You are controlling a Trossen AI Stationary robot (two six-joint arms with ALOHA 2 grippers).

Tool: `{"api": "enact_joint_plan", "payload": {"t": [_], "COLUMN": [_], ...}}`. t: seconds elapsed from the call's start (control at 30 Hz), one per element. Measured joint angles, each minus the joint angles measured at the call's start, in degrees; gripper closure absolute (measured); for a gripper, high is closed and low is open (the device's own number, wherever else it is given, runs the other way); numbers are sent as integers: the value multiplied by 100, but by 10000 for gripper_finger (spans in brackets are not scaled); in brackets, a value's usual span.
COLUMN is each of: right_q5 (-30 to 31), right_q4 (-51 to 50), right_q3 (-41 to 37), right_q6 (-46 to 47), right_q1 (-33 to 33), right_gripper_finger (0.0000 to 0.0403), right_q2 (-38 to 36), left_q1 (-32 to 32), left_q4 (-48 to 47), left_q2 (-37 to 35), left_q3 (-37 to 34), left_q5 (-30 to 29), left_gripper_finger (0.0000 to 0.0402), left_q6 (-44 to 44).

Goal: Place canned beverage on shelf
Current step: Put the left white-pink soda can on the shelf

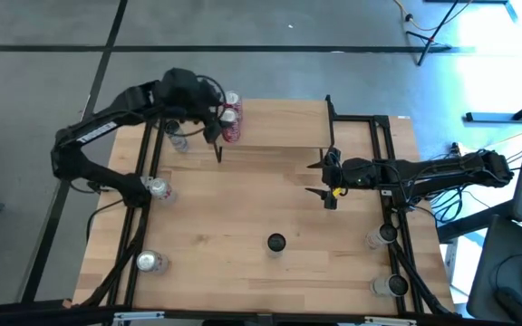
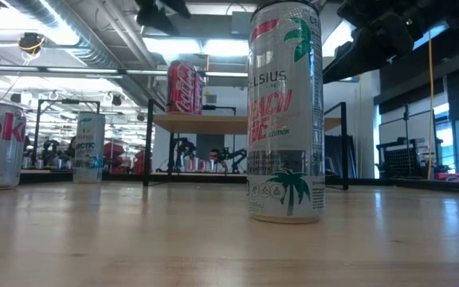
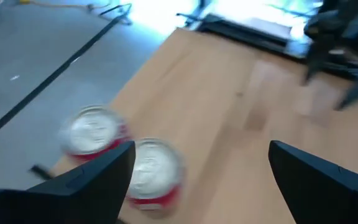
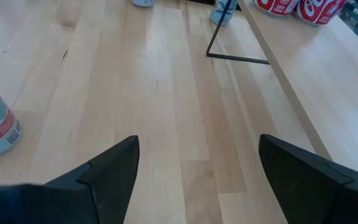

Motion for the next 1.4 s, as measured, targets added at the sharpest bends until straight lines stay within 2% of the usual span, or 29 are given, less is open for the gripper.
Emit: {"api": "enact_joint_plan", "payload": {"t": [0.23, 0.37, 0.5, 0.67, 0.77, 0.83, 0.97, 1.07, 1.27, 1.4], "right_q5": [-2, -253, -972, -1989, -2564, -2721, -2560, -2252, -1192, -969], "right_q4": [0, 7, 78, 275, 824, 1305, 2172, 2359, 2813, 3162], "right_q3": [0, -1, -3, -6, -197, -401, -508, -505, -507, -507], "right_q6": [15, 54, 321, 423, 476, 512, 575, 601, 925, 1053], "right_q1": [0, 0, 0, 4, 30, 155, 504, 901, 1648, 1920], "right_gripper_finger": [86, 86, 86, 86, 86, 86, 86, 86, 86, 86], "right_q2": [0, 0, 0, 70, 211, 328, 533, 688, 1312, 1710], "left_q1": [-1469, -2384, -3066, -3564, -3775, -3915, -4235, -4485, -4870, -4937], "left_q4": [-44, 298, 932, 1866, 2483, 2921, 3603, 3878, 4321, 4756], "left_q2": [98, 205, 229, 237, 242, 270, 456, 676, 1452, 2050], "left_q3": [-142, -477, -986, -1821, -2347, -2652, -3158, -3350, -3434, -3431], "left_q5": [-77, -522, -987, -1060, -1065, -1072, -1205, -1552, -2389, -2778], "left_gripper_finger": [48, 48, 48, 48, 48, 48, 48, 48, 48, 48], "left_q6": [-468, -705, -850, -1120, -1327, -1491, -1817, -2098, -2494, -2567]}}
